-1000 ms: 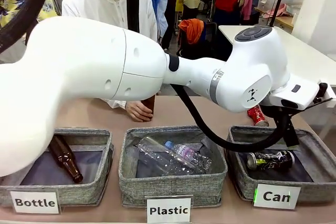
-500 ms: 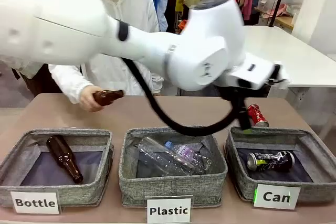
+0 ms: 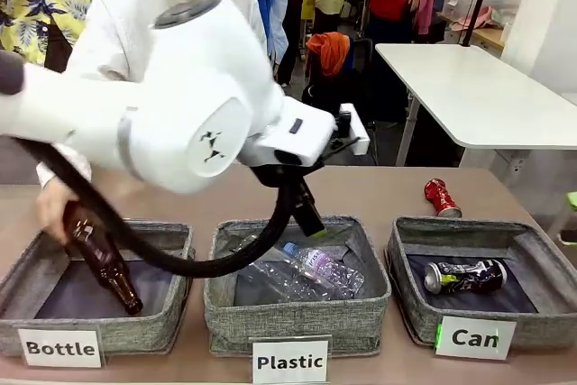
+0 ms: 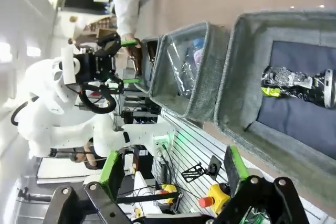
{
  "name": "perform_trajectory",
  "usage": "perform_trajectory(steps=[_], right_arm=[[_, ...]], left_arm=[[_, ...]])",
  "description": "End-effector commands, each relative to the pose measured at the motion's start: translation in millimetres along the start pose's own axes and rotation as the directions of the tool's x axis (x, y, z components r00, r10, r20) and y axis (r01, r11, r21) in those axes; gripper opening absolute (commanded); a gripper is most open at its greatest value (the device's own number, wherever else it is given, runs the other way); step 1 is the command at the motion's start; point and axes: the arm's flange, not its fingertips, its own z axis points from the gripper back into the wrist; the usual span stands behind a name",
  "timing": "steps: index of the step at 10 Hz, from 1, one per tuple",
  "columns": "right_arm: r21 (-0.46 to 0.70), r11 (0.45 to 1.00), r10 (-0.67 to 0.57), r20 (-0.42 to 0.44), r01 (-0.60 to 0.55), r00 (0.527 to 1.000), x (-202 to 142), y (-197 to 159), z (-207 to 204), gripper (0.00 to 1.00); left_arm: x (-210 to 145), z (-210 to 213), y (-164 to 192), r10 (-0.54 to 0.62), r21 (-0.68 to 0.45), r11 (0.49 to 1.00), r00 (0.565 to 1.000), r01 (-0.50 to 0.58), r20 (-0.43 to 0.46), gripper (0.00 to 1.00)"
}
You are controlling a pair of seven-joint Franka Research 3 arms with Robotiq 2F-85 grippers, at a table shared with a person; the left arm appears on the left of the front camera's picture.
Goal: Sort the can waste into the basket.
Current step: Pick up the can waste from the table and place it in the right Fabric basket.
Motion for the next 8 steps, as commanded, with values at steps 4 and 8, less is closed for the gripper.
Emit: perform_trajectory(steps=[4, 8], right_arm=[[-0.01, 0.998, -0.068, 0.054, 0.069, 0.996, -40, -11, -24, 1.0], [-0.011, 0.997, -0.071, 0.057, 0.072, 0.996, -38, -13, -25, 1.0]], left_arm=[[-15, 12, 9, 0.011, 0.011, 1.0, 0.998, -0.012, 0.061, 1.0], [-29, 25, 24, 0.156, -0.016, 0.988, 0.982, -0.155, 0.104, 1.0]])
